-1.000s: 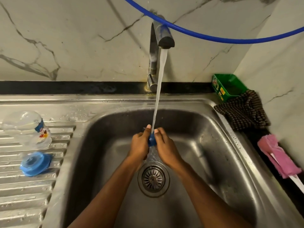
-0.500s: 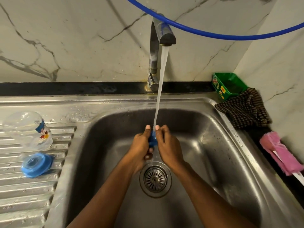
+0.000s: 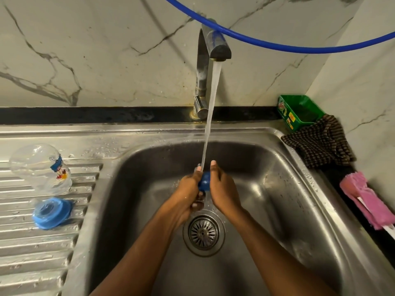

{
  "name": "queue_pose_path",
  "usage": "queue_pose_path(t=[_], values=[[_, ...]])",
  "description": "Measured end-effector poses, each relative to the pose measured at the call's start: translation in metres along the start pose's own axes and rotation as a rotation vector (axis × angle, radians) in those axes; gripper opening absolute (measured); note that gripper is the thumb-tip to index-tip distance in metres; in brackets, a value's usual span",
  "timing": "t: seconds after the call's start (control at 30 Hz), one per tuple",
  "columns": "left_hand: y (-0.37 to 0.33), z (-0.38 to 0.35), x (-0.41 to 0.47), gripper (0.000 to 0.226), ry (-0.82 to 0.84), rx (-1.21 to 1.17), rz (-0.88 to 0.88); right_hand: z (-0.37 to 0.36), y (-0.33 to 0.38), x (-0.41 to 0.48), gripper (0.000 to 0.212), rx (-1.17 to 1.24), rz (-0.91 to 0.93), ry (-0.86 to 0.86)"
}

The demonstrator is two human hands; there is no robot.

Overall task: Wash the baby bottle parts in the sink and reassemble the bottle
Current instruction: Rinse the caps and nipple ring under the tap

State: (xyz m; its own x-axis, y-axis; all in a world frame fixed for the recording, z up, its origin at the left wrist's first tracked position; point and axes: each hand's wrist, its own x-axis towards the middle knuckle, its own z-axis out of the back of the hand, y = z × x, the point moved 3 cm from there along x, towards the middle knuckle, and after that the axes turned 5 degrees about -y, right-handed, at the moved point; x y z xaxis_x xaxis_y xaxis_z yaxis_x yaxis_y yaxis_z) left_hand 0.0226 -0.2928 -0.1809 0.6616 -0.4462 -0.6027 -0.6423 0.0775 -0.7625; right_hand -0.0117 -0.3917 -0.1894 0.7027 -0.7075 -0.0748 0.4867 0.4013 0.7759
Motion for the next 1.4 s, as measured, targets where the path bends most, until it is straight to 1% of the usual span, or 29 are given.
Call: queue_pose_path(t=[0.03, 0.07, 0.1, 0.17, 0.2, 0.23, 0.27, 0.3, 0.33, 0.4, 0.43, 0.47, 0.5, 0.57, 0.6, 0.63, 0.7, 0.77, 0.83, 0.9, 0.97, 1.03, 1.07, 1.13, 1.17, 1.2, 1.27, 1.33, 1.4], values=[[0.0, -0.003, 0.0, 0.038, -0.004, 0.043, -0.034, -0.002, -0.003, 0.002, 0.053, 0.038, -0.088, 0.021], [-0.001, -0.005, -0.001, 0.036, -0.026, 0.098, -0.075, -0.001, -0.003, 0.002, 0.052, 0.033, -0.112, 0.026], [-0.001, -0.005, 0.0, 0.035, -0.074, 0.16, -0.123, 0.0, -0.001, 0.001, 0.05, -0.016, -0.059, -0.002], [-0.004, -0.001, 0.005, 0.036, -0.198, 0.219, -0.177, 0.004, 0.008, -0.007, 0.048, -0.156, 0.215, -0.109], [-0.005, 0.003, 0.008, 0.036, -0.231, 0.197, -0.164, 0.007, 0.014, -0.014, 0.05, -0.207, 0.36, -0.154], [-0.007, 0.007, 0.009, 0.037, -0.233, 0.166, -0.133, 0.009, 0.017, -0.019, 0.052, -0.233, 0.466, -0.183], [-0.007, 0.01, 0.008, 0.039, -0.212, 0.157, -0.093, 0.009, 0.018, -0.022, 0.054, -0.239, 0.517, -0.188], [-0.007, 0.013, 0.008, 0.044, -0.168, 0.161, -0.058, 0.008, 0.018, -0.022, 0.052, -0.234, 0.507, -0.178], [-0.006, 0.015, 0.007, 0.047, -0.108, 0.152, -0.032, 0.005, 0.016, -0.019, 0.049, -0.209, 0.437, -0.159], [-0.003, 0.012, 0.004, 0.047, 0.002, 0.102, -0.046, 0.0, 0.007, -0.007, 0.047, -0.077, 0.123, -0.042], [-0.003, 0.008, 0.003, 0.043, 0.008, 0.11, -0.078, 0.0, 0.004, -0.002, 0.049, 0.016, -0.022, 0.008], [-0.003, 0.004, 0.002, 0.04, -0.021, 0.139, -0.108, 0.0, 0.002, 0.001, 0.049, 0.047, -0.083, 0.027], [-0.004, 0.002, 0.002, 0.038, -0.073, 0.172, -0.139, 0.0, 0.002, 0.001, 0.048, 0.015, -0.05, 0.007], [-0.007, 0.002, 0.004, 0.035, -0.179, 0.197, -0.163, 0.004, 0.009, -0.006, 0.05, -0.141, 0.228, -0.122], [-0.007, 0.004, 0.005, 0.034, -0.2, 0.174, -0.131, 0.007, 0.013, -0.012, 0.054, -0.202, 0.383, -0.19], [-0.008, 0.007, 0.005, 0.034, -0.204, 0.149, -0.081, 0.008, 0.015, -0.016, 0.059, -0.238, 0.486, -0.224], [-0.008, 0.013, 0.003, 0.041, -0.151, 0.095, 0.027, 0.009, 0.016, -0.018, 0.059, -0.228, 0.52, -0.202], [-0.005, 0.014, 0.003, 0.045, -0.022, -0.013, 0.084, 0.008, 0.011, -0.013, 0.049, -0.196, 0.424, -0.155], [-0.004, 0.01, 0.001, 0.04, 0.04, -0.05, 0.029, 0.004, 0.007, -0.007, 0.037, -0.15, 0.261, -0.062], [-0.006, 0.003, -0.002, 0.034, -0.013, 0.082, -0.104, -0.002, 0.005, -0.002, 0.035, -0.033, 0.049, 0.0], [-0.006, -0.003, -0.005, 0.031, -0.082, 0.233, -0.285, -0.004, 0.003, 0.0, 0.038, 0.194, -0.26, 0.059], [-0.004, -0.007, -0.006, 0.032, -0.121, 0.353, -0.438, -0.001, -0.001, -0.004, 0.044, 0.381, -0.568, 0.217], [-0.001, -0.007, -0.006, 0.032, -0.128, 0.42, -0.495, 0.0, -0.003, -0.006, 0.046, 0.416, -0.661, 0.291], [-0.001, -0.008, -0.006, 0.033, -0.163, 0.523, -0.566, 0.0, -0.005, -0.004, 0.047, 0.424, -0.686, 0.334], [-0.001, -0.008, -0.005, 0.032, -0.179, 0.518, -0.564, -0.001, -0.005, -0.002, 0.046, 0.401, -0.642, 0.304], [-0.003, -0.007, -0.003, 0.032, -0.173, 0.469, -0.525, 0.0, -0.003, 0.0, 0.045, 0.351, -0.541, 0.241], [-0.007, -0.003, -0.003, 0.034, -0.11, 0.327, -0.296, 0.005, 0.002, 0.003, 0.038, 0.101, -0.16, 0.04], [-0.011, 0.008, -0.003, 0.04, -0.061, 0.246, -0.058, 0.008, 0.007, -0.002, 0.033, -0.176, 0.256, -0.09], [-0.012, 0.015, 0.001, 0.037, -0.026, 0.185, 0.006, 0.006, 0.012, -0.011, 0.034, -0.268, 0.484, -0.11]])
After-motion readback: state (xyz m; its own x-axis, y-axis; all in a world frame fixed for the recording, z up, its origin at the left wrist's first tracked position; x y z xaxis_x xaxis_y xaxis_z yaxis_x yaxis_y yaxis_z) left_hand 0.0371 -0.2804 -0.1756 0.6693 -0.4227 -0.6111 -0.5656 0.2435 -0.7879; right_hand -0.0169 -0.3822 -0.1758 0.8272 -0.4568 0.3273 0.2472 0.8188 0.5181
